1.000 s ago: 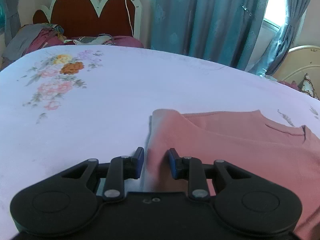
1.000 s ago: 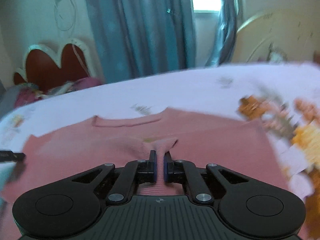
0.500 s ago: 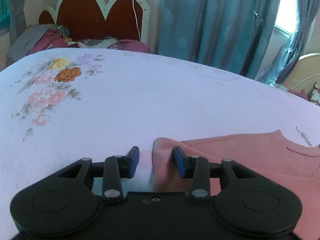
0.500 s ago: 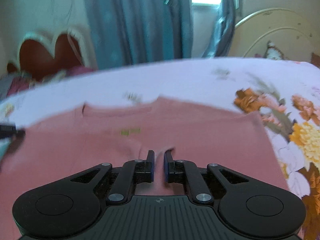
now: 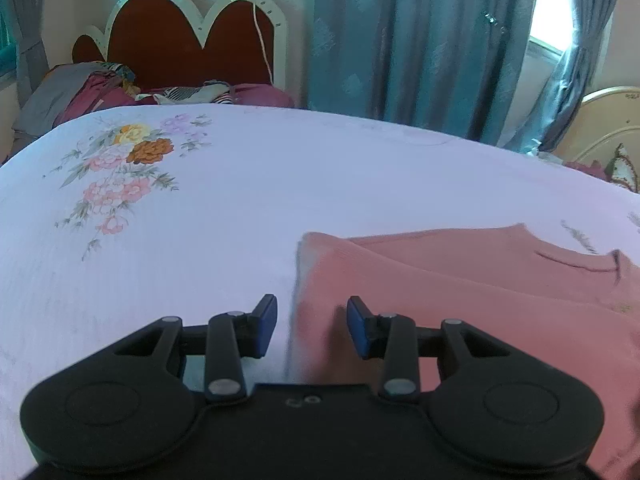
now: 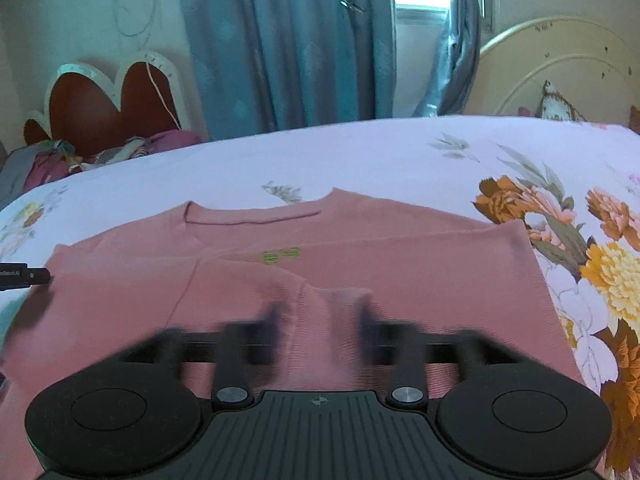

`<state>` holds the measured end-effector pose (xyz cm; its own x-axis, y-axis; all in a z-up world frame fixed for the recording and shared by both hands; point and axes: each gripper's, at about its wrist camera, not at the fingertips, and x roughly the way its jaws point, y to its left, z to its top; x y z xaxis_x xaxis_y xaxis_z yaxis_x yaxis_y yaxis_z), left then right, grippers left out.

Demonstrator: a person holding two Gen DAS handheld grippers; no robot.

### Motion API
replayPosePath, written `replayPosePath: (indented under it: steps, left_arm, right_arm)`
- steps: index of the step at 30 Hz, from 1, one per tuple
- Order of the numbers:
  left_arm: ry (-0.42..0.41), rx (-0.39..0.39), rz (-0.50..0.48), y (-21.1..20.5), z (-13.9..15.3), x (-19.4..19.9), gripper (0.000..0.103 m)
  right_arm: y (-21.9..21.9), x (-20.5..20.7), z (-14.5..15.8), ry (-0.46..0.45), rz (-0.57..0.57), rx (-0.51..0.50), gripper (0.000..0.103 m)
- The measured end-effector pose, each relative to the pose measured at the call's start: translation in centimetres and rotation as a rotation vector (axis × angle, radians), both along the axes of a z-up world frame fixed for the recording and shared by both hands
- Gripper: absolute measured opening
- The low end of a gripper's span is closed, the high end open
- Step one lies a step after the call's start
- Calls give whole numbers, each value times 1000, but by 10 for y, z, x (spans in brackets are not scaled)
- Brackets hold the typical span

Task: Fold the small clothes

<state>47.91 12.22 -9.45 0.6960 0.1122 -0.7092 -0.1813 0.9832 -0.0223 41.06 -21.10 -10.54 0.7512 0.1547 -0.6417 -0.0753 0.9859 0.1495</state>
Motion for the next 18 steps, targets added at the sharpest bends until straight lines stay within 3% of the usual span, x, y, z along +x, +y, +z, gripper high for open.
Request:
replayPosePath:
  steps: [5,7,9,14,18]
  left_arm:
    - [-6,9,-52,-16,4,-21,38]
    - [-5,7,-71,-22,4,-32,38]
    - [0,14,-90,-28,0,-43,38]
    - [25,62,-133,-36,-16,-57,39]
    - [31,74,-141,-35,-15,-60,39]
  right_arm:
    - [13,-11,2,-23,44,-46,61]
    - [16,-14,1,-16,66,-42,44]
    - [17,-17,-3,-1,84,-36,41]
    - [16,-17,-28,79,94,-91,40]
    - [9,-21,-28,77,84,-77,40]
